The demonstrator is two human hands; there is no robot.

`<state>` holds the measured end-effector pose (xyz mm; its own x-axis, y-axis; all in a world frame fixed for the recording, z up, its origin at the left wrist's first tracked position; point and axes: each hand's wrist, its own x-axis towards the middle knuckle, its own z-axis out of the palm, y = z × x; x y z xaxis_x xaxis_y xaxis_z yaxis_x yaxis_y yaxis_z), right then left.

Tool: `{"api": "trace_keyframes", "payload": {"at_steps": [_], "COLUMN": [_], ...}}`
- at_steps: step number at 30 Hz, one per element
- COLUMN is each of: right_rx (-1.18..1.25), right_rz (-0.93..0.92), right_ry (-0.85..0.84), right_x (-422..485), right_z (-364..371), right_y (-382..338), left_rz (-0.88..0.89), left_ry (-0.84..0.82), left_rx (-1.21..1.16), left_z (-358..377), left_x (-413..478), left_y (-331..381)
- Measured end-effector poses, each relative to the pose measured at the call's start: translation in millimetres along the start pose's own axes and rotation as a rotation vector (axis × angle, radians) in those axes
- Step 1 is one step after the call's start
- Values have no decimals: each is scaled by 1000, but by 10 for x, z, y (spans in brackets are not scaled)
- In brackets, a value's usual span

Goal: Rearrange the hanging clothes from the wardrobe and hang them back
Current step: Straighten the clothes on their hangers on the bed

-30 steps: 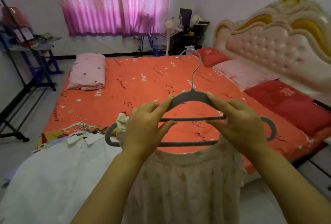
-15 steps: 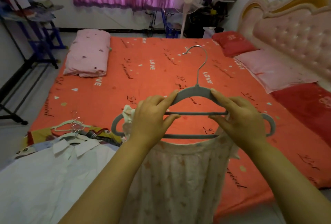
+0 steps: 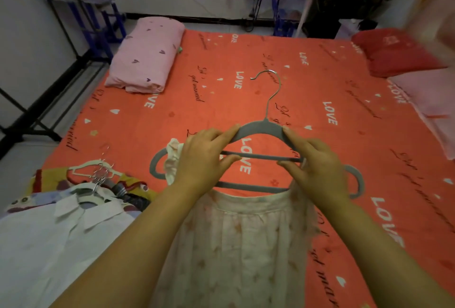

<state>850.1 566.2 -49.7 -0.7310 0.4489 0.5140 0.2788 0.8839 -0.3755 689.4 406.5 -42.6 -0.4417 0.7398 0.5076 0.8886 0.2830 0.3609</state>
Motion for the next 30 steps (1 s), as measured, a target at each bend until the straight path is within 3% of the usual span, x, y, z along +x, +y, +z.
{"api": "trace_keyframes", "payload": {"at_steps": [13,15,19,22,26,30], "right_rx": [95,55,-170,-174,-100,-45], "right_rz": [80,122,283,263,305,313], "right_ry": [-147,-211,-530,-691,-777,-820], "right_x": [382,368,42,-457,-918,-1023], "right_z": [2040,2416,3060,3296,3262,3046], "right_y": [978,1135,1354,1325,1106,813], "left_rz": [-218,-334,-467,-589,-595,-640], "left_ry": [-60,-152,-570,-751,-844,-786], "left_rx": [45,87,273,224,216,200], "left_z": [1668,1946,2453,2662,2625,2315], "left_x": [8,-199,-811,-1218,-1502,-1515], "left_y": [-1338,-1540,-1836,-1880,-1809,-1702]}}
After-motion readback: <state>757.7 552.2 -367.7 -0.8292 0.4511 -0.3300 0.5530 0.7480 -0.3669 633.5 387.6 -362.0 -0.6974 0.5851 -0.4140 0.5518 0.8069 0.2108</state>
